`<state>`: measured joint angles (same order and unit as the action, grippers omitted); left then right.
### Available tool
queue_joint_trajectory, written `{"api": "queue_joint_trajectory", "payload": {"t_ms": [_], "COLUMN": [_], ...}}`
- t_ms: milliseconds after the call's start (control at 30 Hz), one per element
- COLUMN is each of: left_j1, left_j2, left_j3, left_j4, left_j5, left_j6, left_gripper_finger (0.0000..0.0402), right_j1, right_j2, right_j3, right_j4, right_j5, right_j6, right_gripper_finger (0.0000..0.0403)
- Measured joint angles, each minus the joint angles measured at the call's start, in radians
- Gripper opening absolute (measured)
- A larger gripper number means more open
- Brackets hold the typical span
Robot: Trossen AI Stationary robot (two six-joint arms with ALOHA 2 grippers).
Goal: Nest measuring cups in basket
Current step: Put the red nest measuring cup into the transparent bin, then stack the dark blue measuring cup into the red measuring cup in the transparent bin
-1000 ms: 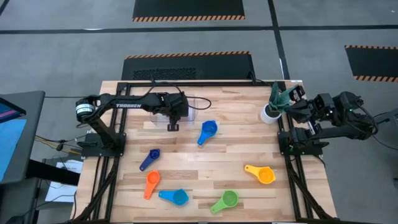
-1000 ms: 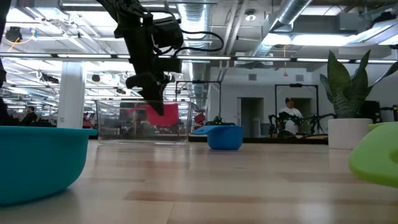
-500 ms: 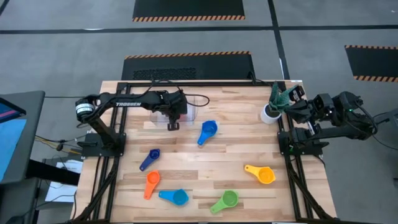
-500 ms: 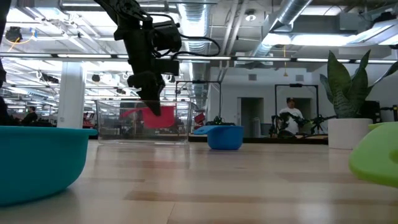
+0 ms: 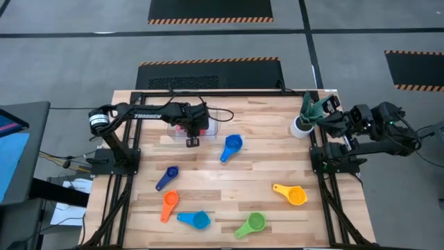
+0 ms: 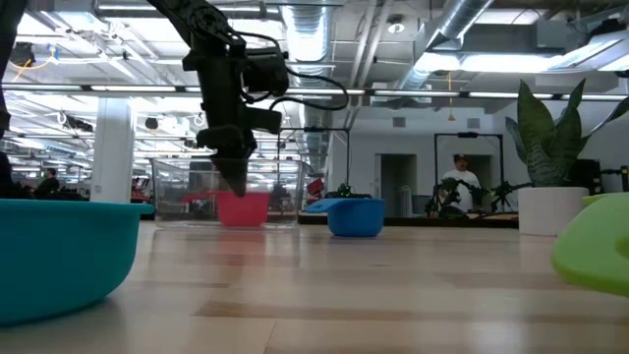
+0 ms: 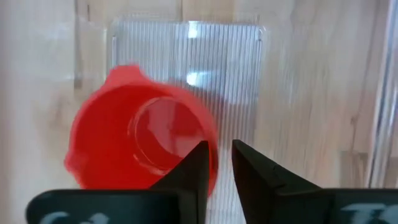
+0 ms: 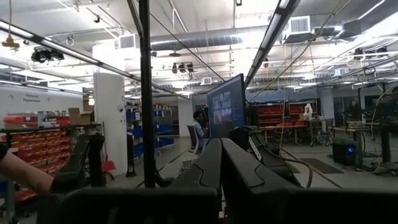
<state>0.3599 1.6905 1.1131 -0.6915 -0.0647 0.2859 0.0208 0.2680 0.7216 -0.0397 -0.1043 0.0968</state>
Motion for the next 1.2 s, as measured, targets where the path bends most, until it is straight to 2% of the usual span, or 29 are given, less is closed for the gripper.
{"api": "queue_joint_trajectory", "payload": {"t_ms": [233,400,533,600,667,733,800,1000,1200], "left_j1": [0.0,0.0,-0.008,-0.023,-0.046,-0.086,-0.148,-0.353,-0.462], "left_j2": [0.0,0.0,0.0,0.0,0.0,0.0,0.0,-0.003,-0.036], "left_j3": [0.025,0.111,0.215,0.278,0.338,0.368,0.372,0.371,0.37], "left_j4": [-0.043,-0.129,-0.198,-0.233,-0.25,-0.232,-0.216,-0.288,-0.459], "left_j5": [0.001,0.001,0.022,0.083,0.194,0.317,0.368,0.305,0.215], "left_j6": [-0.021,-0.025,-0.087,-0.128,-0.183,-0.251,-0.291,-0.376,-0.461], "left_gripper_finger": [0.0104,0.0132,0.0142,0.0143,0.0143,0.0143,0.0143,0.0143,0.0133], "right_j1": [-0.001,-0.001,-0.001,-0.001,-0.001,-0.001,-0.001,-0.002,-0.004], "right_j2": [0.0,0.0,0.0,0.0,0.0,0.0,0.0,0.058,0.29], "right_j3": [0.0,0.0,0.0,0.0,0.0,0.0,0.0,-0.007,0.014], "right_j4": [-0.005,-0.007,-0.032,-0.07,-0.101,-0.118,-0.127,-0.148,-0.145], "right_j5": [-0.002,-0.003,-0.003,-0.003,-0.003,-0.003,-0.003,0.001,0.079], "right_j6": [0.0,0.0,0.0,0.0,0.0,0.0,0.0,-0.022,-0.079], "right_gripper_finger": [0.0029,0.0029,0.0029,0.0028,0.0027,0.0026,0.0027,0.0026,0.0016]}}
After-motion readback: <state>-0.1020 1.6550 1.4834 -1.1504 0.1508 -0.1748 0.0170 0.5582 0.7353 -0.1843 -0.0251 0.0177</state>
